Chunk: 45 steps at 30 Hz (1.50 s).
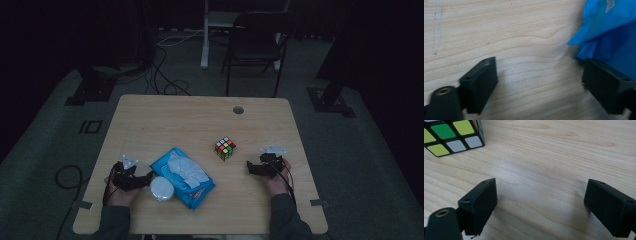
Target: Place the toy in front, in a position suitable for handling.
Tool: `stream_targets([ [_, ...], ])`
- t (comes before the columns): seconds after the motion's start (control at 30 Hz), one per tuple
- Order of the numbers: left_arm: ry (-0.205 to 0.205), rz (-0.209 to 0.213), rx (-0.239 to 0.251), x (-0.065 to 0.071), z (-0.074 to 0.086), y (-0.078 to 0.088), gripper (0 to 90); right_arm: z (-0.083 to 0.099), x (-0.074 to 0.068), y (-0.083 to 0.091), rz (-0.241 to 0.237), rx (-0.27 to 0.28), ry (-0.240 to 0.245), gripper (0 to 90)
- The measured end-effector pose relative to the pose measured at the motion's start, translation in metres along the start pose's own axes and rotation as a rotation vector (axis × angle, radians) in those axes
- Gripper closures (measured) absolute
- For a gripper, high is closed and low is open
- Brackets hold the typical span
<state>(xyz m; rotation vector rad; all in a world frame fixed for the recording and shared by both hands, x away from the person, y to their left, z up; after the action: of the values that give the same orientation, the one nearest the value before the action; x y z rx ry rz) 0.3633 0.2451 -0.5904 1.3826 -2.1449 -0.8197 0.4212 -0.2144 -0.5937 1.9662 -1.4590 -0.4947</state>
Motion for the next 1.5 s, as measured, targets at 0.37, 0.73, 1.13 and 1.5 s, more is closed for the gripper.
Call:
stream_targets([
  [0.37, -0.014, 0.016, 0.014, 0.001, 0.001, 0.004, 28.2, 0.001, -0.001, 0.001, -0.004, 0.000, 0.004, 11.1],
  [0.73, -0.035, 0.037, 0.020, 0.006, 0.001, 0.009, 45.5, 0.001, -0.001, 0.001, -0.005, -0.001, 0.004, 11.2],
  [1.13, -0.075, 0.058, 0.072, 0.015, -0.009, 0.019, 52.6, 0.001, -0.001, 0.001, -0.005, 0.000, 0.005, 11.3],
  [1.5, -0.157, 0.064, 0.040, 0.024, -0.019, 0.010, 81.8, 0.001, -0.001, 0.001, -0.003, -0.001, 0.002, 11.3],
])
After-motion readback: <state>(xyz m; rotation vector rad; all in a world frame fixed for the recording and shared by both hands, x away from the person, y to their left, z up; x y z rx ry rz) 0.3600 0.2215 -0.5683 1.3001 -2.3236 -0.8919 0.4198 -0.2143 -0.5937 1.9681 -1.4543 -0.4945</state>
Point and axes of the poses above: each handheld gripper's, and its own axes: y roughly backward along the jaws, z roughly out of its underside, x roughly to its right, the point moved 6 cm from there along -y, roughly forward along the jaws, and after that the axes turned 6 degrees about z, right-handed, at the moved point
